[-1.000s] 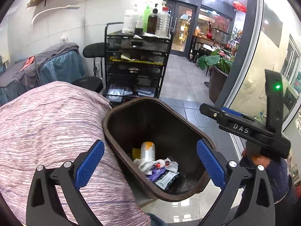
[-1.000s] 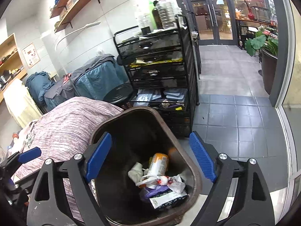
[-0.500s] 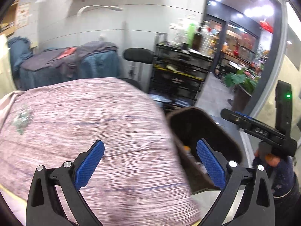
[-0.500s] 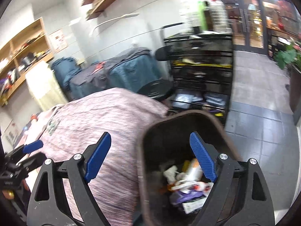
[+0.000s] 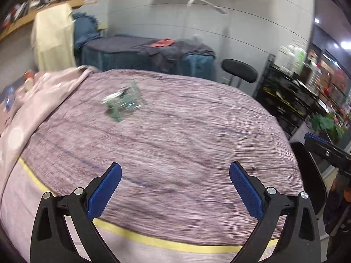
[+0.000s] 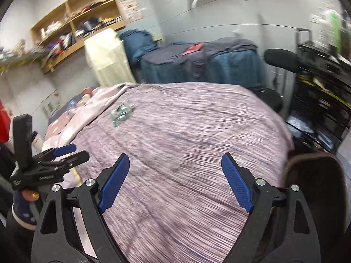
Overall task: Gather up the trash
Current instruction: 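Move both tools back over the bed toward the wrapper and snack bag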
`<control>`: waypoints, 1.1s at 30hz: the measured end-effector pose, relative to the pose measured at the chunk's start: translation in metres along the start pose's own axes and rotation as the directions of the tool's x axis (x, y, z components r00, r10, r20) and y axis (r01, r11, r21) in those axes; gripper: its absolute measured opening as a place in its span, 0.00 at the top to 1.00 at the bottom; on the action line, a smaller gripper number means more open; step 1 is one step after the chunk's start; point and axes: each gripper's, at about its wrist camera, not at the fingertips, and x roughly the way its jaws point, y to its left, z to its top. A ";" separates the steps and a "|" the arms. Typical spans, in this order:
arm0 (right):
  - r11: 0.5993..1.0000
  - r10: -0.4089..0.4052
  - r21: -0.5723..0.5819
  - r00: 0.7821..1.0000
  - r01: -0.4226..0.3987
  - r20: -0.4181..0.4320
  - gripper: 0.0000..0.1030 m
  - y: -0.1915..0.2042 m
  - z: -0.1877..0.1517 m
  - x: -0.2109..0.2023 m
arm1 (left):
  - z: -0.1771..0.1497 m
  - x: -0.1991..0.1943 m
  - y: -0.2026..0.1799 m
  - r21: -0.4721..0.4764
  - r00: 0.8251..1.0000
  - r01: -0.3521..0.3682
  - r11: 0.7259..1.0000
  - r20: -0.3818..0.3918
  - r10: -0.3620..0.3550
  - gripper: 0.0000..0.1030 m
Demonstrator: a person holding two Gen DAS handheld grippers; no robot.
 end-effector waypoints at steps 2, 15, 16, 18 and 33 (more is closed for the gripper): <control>0.998 0.044 -0.038 0.999 -0.045 -0.030 0.18 0.021 0.007 0.022 | 0.000 0.003 0.025 -0.039 1.000 -0.023 0.999 -0.015 0.022 0.06; 0.951 0.183 -0.218 0.967 -0.219 -0.176 0.18 0.141 0.061 0.175 | 0.013 0.016 0.143 -0.164 0.989 -0.142 0.976 -0.071 0.132 0.06; 0.949 0.174 -0.231 0.968 -0.215 -0.183 0.18 0.147 0.065 0.186 | 0.015 0.017 0.146 -0.169 0.989 -0.142 0.975 -0.070 0.132 0.06; 0.951 0.130 -0.255 0.973 -0.177 -0.191 0.18 0.161 0.073 0.214 | 0.019 0.022 0.152 -0.170 0.989 -0.141 0.975 -0.072 0.130 0.06; 0.943 -0.017 -0.325 0.960 -0.077 -0.279 0.70 0.177 0.089 0.322 | 0.036 0.061 0.164 -0.125 0.988 -0.125 0.984 -0.104 0.112 0.06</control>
